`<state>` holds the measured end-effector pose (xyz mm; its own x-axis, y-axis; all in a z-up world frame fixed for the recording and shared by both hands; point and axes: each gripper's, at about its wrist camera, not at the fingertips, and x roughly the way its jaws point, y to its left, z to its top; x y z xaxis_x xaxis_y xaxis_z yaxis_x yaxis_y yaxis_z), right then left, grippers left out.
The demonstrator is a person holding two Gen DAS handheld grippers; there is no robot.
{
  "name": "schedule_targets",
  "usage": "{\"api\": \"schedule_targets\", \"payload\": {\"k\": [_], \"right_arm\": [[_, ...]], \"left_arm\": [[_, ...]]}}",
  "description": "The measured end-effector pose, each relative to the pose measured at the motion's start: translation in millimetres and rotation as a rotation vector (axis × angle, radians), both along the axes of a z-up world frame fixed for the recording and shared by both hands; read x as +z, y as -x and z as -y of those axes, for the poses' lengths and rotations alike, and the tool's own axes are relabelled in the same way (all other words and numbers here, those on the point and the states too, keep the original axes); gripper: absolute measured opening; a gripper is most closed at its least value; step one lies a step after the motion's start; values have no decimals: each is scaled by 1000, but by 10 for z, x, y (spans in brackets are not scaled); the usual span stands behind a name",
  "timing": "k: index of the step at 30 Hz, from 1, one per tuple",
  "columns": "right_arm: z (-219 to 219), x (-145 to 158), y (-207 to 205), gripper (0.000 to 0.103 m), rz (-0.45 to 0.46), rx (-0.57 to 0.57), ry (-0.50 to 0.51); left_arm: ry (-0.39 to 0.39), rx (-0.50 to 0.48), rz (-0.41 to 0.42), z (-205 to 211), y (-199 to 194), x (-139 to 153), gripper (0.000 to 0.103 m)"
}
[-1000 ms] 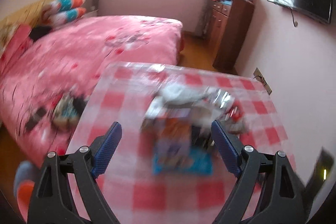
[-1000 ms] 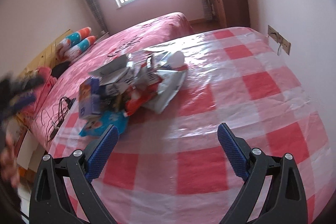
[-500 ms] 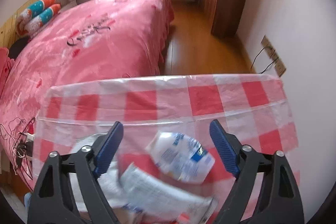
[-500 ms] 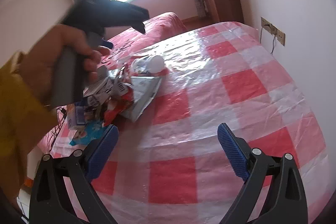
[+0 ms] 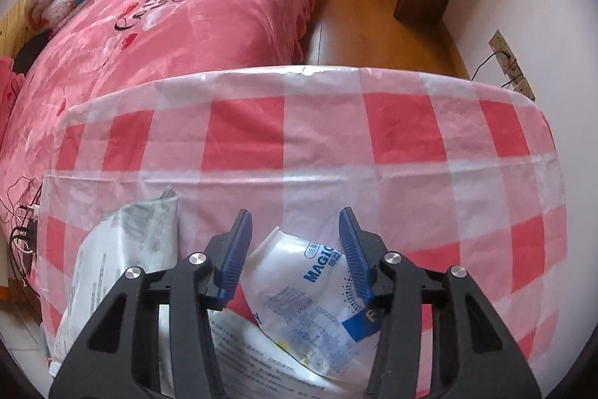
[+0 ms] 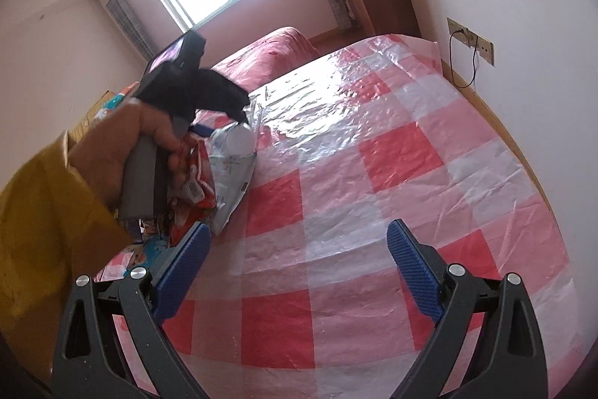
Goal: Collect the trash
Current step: 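Grasp the grey printed paper packet with the left tool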
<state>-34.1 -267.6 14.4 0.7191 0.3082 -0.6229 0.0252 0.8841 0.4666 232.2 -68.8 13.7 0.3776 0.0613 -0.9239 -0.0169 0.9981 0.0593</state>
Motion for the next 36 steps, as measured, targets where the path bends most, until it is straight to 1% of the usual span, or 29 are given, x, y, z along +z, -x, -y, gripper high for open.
{"api": "schedule_targets", "payload": {"k": [4,9,10,13,15,16,17,20,22,23,24,27,28,30,32,34,36], "right_arm": [[30,12,6,94,6,-10,1],[99,20,33,94,7,-35,-2],[120,15,40,94,4,-40,-6],[168,-20,26,94,-13,-51,-9],[196,-56,30,94,-28,-56,-24],[207,-71,29,94,-34,-56,-31],[212,-83,32,94,-38,-54,-36],[206,-105,41,94,-46,-36,-57],[191,-111,32,94,-44,-13,-75],[182,-110,27,94,-42,-5,-78],[167,-111,15,94,-40,6,-82],[92,-106,-3,94,-39,60,-109],[58,-97,-1,94,-35,79,-116],[-16,-71,5,94,-18,117,-125],[-96,-44,21,94,-4,158,-127],[-164,-20,33,94,9,192,-125],[-217,0,44,94,19,216,-121]], "left_arm": [[15,-30,2,12,255,-1,50],[27,-66,7,31,701,3,50],[39,-74,11,27,849,6,50],[76,-79,15,6,1120,18,51],[114,-81,14,-20,1273,29,51],[155,-83,17,-48,1364,47,51],[174,-84,21,-71,1408,63,51],[201,-103,61,-158,1554,213,51],[219,-119,97,-251,1644,380,55],[219,-119,115,-318,1666,452,62],[219,-109,145,-408,1704,550,69],[218,-61,206,-713,1731,766,79],[213,-41,213,-786,1726,802,81],[205,18,217,-990,1667,849,82],[207,107,206,-1218,1605,832,82],[227,163,187,-1364,1576,772,82],[242,189,164,-1435,1565,685,82]]}}
